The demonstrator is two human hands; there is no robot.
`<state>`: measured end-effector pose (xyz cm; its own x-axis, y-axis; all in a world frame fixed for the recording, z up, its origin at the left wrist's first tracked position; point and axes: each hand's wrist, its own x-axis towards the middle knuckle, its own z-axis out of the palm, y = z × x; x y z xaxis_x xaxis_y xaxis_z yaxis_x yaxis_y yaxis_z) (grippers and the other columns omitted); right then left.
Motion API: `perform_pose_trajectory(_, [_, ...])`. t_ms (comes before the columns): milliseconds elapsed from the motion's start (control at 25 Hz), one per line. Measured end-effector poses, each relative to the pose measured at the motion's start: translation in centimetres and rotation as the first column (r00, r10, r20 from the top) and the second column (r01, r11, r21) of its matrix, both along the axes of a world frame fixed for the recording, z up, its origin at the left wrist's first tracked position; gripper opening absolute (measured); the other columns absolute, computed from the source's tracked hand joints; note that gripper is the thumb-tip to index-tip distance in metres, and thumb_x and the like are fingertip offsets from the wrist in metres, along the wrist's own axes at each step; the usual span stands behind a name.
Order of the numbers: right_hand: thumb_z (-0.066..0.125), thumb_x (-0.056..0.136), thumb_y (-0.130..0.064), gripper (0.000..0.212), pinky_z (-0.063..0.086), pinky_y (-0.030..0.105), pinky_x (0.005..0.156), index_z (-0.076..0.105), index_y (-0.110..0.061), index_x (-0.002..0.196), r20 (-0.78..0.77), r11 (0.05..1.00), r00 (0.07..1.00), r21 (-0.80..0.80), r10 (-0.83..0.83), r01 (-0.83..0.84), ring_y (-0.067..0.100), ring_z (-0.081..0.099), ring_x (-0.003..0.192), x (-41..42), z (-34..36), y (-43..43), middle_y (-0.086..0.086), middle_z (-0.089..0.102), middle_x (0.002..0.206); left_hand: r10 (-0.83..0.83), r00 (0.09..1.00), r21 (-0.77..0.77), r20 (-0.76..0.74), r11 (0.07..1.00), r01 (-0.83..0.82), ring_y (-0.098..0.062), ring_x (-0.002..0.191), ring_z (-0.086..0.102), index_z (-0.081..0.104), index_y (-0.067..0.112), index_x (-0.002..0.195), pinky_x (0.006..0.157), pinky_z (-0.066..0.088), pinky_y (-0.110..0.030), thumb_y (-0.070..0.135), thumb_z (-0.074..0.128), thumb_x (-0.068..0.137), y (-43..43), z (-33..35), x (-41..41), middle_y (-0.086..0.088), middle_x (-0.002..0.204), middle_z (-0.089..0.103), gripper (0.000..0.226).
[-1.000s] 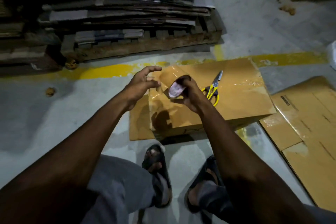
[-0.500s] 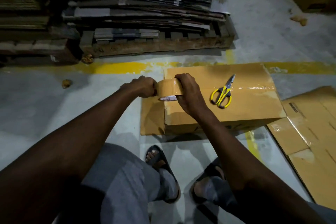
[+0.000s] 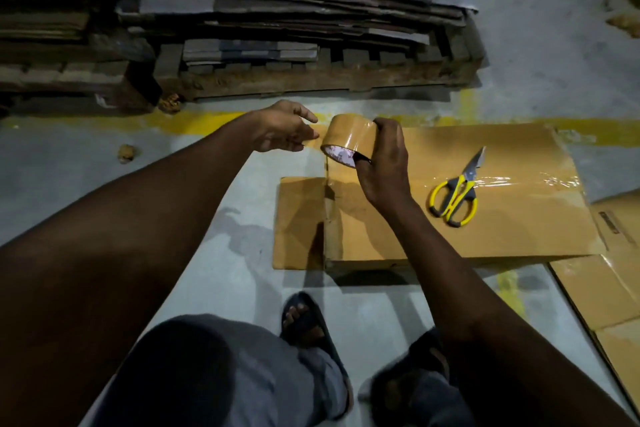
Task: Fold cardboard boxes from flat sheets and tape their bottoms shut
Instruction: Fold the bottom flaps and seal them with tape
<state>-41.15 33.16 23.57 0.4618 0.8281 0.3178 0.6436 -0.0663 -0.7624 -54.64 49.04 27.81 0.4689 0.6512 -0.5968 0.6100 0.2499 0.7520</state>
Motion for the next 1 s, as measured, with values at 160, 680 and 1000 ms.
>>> perform_pose_trajectory(160, [0.078, 0.076, -0.035, 0.049, 0.047, 0.043, 0.068, 0.049, -0.009, 0.105, -0.179, 0.997, 0.983, -0.068, -0.040, 0.028, 0.026, 0.054, 0.087, -0.8, -2.5, 2.8, 0.008, 0.055, 0.098, -0.058, 0.996, 0.137, -0.071, 0.988, 0.068, -0.010, 0.062, 0.047, 0.064, 0.015, 0.088, 0.050, 0.037, -0.022, 0.000, 0.058, 0.091, 5.0, -3.0, 1.9, -0.003, 0.075, 0.058, 0.016])
perform_pose_trajectory(680, [0.069, 0.090, -0.016, 0.017, 0.038, 0.007, 0.057, 0.066, -0.001, 0.097, -0.668, 0.984, 0.722, -0.138, -0.179, 0.116, -0.009, 0.052, 0.060, -3.3, -8.5, 4.5, -0.013, 0.054, 0.070, -0.376, 0.859, 0.487, -0.348, 0.710, 0.509, -0.004, 0.062, 0.048, 0.068, -0.001, 0.095, 0.051, 0.037, -0.009, -0.008, 0.059, 0.084, 12.4, -12.0, 9.0, 0.000, 0.071, 0.056, 0.015])
perform_pose_trajectory(1000, [0.069, 0.090, -0.023, 0.028, 0.041, 0.007, 0.062, 0.066, -0.002, 0.108, -0.686, 0.981, 0.701, -0.145, -0.196, 0.132, 0.003, 0.057, 0.075, -4.2, -8.2, 4.6, 0.000, 0.064, 0.084, -0.472, 0.817, 0.415, -0.331, 0.705, 0.575, -0.008, 0.069, 0.051, 0.068, 0.003, 0.092, 0.066, 0.041, -0.024, -0.005, 0.060, 0.086, 11.8, -13.7, 9.6, -0.002, 0.078, 0.060, 0.012])
